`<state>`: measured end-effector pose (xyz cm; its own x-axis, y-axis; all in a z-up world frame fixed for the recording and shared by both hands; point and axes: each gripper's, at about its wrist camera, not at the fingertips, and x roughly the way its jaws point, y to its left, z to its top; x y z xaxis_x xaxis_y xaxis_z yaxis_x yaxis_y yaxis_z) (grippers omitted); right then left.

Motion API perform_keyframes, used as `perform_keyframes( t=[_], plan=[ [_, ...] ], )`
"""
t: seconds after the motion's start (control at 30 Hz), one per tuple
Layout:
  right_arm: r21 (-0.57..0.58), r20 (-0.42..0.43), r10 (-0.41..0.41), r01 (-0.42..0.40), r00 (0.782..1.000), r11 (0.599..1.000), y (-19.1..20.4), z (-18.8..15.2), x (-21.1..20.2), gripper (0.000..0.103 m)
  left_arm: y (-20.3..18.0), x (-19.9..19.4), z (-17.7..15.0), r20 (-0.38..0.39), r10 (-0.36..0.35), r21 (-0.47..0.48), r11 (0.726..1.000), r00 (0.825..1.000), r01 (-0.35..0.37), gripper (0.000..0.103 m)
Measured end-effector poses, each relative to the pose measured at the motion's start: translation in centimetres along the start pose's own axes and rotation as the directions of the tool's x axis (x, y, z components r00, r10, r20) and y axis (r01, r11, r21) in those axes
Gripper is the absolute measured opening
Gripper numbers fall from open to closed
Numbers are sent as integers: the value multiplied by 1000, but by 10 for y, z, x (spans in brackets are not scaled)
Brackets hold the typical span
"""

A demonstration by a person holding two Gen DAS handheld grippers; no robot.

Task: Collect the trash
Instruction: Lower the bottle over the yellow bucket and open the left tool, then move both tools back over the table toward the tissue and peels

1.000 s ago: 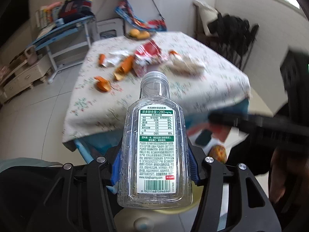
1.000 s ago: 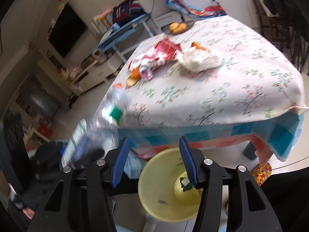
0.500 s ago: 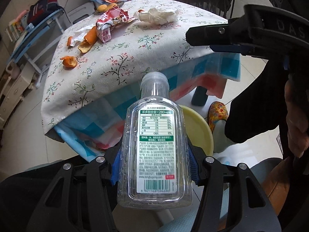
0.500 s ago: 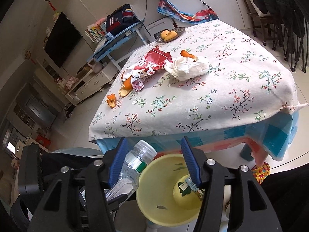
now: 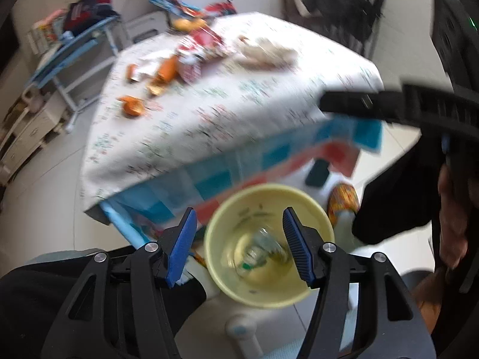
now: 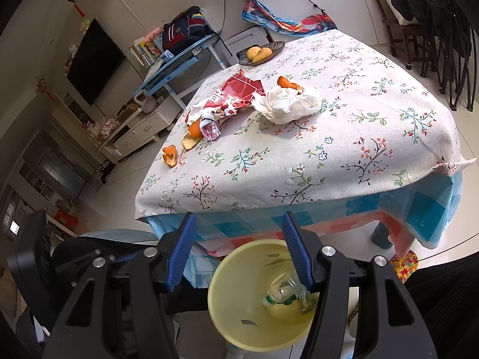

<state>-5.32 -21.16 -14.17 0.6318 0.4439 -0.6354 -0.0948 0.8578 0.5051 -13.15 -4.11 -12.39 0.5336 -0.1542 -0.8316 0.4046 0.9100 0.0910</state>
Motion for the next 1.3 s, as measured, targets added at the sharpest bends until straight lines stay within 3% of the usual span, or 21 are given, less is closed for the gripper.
perform_keyframes(
  t=[0.17,0.43,0.57,0.77,0.97,1.3],
  plan=[
    [-1,0,-2,2,1000,1000,-1,0,1,58,30,-9,10,67,62,-155,987,996,-51,60],
    [-51,23,-30,31,999,998,6,3,-1,58,81,-13,18,110,117,-389,919,987,-65,61],
    [-132,59,-47,55,997,990,19,21,-5,59,98,-7,37,105,126,-437,897,986,-68,61],
    [-253,113,-91,117,989,960,26,67,-9,63,122,2,72,103,140,-449,890,985,-80,61],
    [-304,57,-156,166,986,938,16,95,21,64,143,32,79,30,119,-515,853,992,-86,60],
    [-325,-15,-246,228,969,918,0,114,66,64,158,70,94,-15,88,-572,817,996,-80,61]
  ],
)
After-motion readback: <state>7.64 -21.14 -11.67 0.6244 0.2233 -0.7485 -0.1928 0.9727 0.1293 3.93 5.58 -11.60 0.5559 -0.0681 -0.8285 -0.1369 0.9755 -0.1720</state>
